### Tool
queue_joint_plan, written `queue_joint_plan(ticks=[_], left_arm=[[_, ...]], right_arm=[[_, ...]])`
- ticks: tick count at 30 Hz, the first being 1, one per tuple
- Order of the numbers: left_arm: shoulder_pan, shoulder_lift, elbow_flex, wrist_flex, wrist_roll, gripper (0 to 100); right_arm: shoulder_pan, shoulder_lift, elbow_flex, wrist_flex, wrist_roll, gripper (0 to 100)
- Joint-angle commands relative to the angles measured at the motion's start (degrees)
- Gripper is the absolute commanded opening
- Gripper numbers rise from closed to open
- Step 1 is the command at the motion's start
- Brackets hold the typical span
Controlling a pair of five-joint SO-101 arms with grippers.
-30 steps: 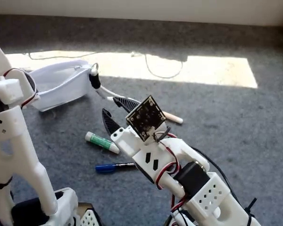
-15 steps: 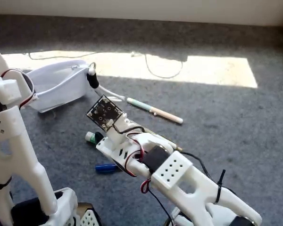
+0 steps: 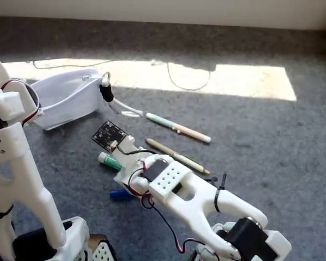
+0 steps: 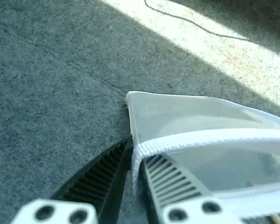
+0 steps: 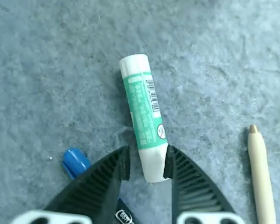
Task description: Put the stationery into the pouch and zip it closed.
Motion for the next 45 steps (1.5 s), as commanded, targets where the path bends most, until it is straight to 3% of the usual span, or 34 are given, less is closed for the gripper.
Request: queue_joint_plan(ticks=[1,17,22,32,39,45], left_arm=[[-0.57,-0.57,-3.03,0.09,0.70,1],[-0.57,-0.57,-1.89,-0.26,0.70,1],[-0.57,-0.57,-1.89,-0.26,0.70,1],[-0.57,-0.57,-1.89,-0.26,0.70,1],[-0.57,-0.57,-1.89,-0.26,0.70,1],[-0.57,-0.57,-1.89,-0.26,0.70,1]], right_arm=[[-0.31,1.80,-5.23,-1.19,0.88,11.9],[0.04,12.09,-8.22,-0.75,7.12,11.5],[0.84,12.00,-10.42,6.99,14.77,1.9],[9.63,12.00,-18.86,22.37,16.62,1.5],[13.41,12.09,-19.21,31.43,33.05,1.5],[14.37,12.26,-19.21,31.69,35.16,4.1]])
